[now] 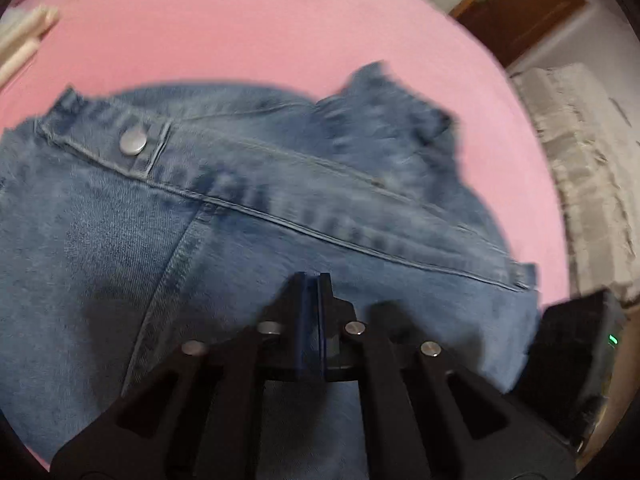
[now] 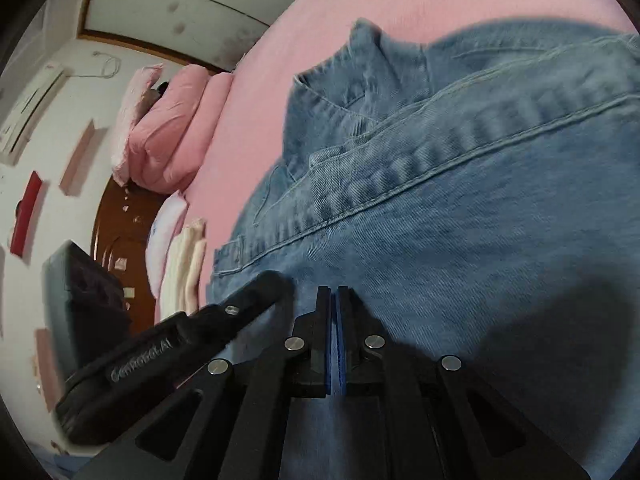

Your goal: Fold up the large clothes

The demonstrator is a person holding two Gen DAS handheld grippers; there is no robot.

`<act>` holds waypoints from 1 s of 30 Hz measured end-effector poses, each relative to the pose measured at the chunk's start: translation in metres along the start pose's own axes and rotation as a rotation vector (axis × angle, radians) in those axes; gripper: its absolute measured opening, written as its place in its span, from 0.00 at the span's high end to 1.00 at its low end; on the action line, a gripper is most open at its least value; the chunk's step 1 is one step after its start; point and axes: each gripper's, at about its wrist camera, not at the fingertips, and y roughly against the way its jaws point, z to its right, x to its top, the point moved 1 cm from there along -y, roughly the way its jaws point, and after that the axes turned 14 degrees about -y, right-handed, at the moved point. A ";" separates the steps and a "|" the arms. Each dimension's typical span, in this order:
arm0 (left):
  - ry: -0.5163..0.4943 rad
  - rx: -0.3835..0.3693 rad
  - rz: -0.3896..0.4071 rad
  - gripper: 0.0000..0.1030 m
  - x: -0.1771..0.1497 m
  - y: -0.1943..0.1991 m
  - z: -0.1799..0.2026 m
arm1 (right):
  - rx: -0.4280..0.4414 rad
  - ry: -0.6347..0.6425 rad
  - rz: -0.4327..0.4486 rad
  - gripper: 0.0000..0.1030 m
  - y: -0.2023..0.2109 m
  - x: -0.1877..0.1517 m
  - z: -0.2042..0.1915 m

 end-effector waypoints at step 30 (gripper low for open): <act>0.310 -0.041 -0.076 0.99 -0.019 0.053 -0.157 | -0.164 0.001 0.023 1.00 0.040 0.015 0.057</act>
